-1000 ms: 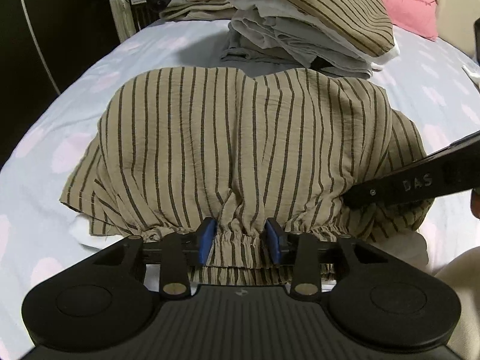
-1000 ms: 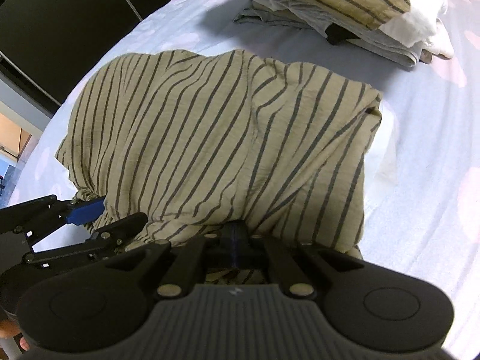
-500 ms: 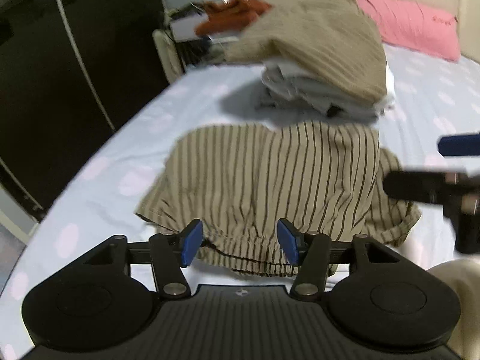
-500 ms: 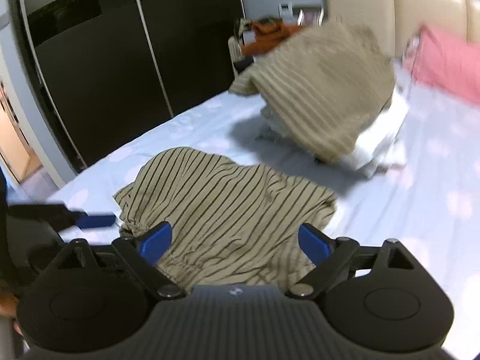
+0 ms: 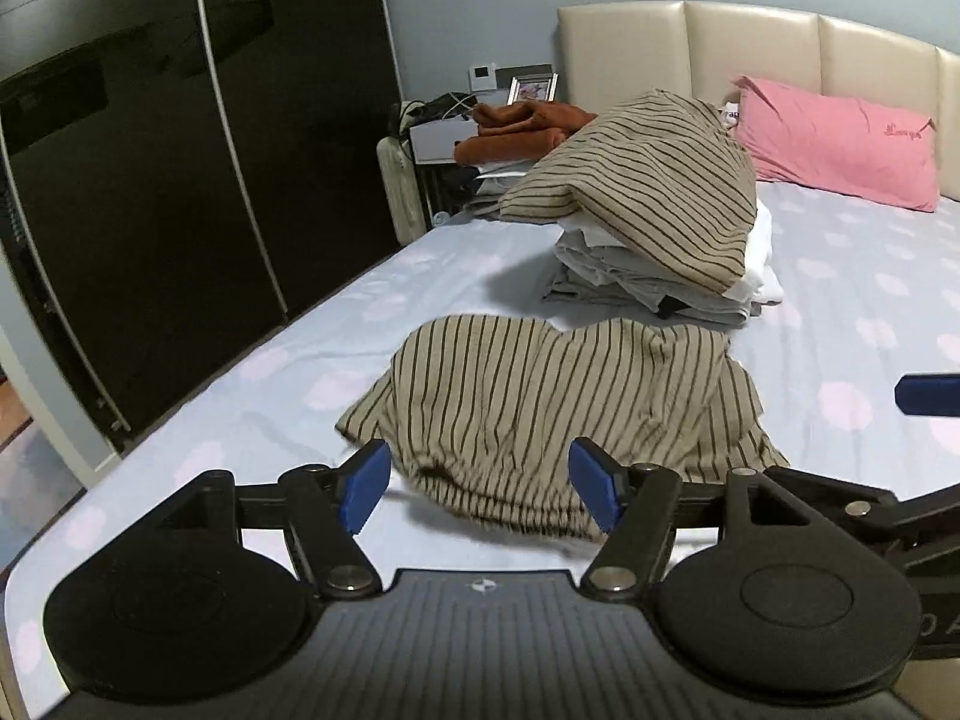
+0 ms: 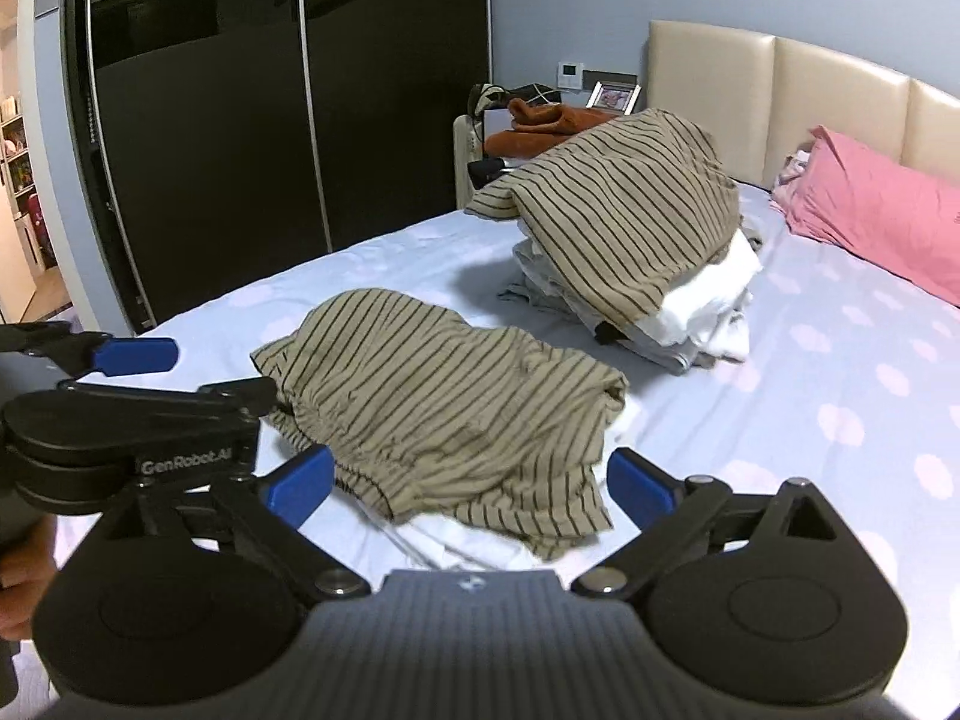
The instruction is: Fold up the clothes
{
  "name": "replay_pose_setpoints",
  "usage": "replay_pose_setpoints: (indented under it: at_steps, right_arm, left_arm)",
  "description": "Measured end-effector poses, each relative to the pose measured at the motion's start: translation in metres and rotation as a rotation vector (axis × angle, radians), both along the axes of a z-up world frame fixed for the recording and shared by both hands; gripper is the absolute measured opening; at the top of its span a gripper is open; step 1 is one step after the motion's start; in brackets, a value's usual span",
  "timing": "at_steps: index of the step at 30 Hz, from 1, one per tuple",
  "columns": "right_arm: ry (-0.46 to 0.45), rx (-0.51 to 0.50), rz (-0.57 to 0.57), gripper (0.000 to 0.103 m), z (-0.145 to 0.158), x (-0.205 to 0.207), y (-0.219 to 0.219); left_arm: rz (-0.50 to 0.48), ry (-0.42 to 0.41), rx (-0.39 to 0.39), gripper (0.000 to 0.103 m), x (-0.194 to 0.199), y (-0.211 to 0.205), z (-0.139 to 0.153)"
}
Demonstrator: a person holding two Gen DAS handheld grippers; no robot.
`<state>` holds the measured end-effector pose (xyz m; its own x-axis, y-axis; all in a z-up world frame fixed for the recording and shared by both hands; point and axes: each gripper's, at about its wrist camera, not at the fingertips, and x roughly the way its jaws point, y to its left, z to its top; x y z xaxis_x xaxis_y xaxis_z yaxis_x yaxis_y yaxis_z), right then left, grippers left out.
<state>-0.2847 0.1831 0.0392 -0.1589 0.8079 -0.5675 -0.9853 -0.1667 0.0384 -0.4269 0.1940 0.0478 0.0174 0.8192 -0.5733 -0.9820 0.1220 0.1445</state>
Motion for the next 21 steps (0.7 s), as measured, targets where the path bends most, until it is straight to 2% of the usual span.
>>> replay_pose_setpoints:
  at_steps: [9, 21]
  right_arm:
    - [0.026, -0.022, -0.016, 0.098, -0.007, 0.005, -0.028]
    - [0.012, -0.010, -0.029, 0.098, -0.009, 0.002, -0.041]
  left_arm:
    - [0.051, -0.030, 0.034, 0.064, -0.002, -0.035, -0.005]
    - [0.072, -0.036, 0.036, 0.063, -0.004, -0.043, -0.010]
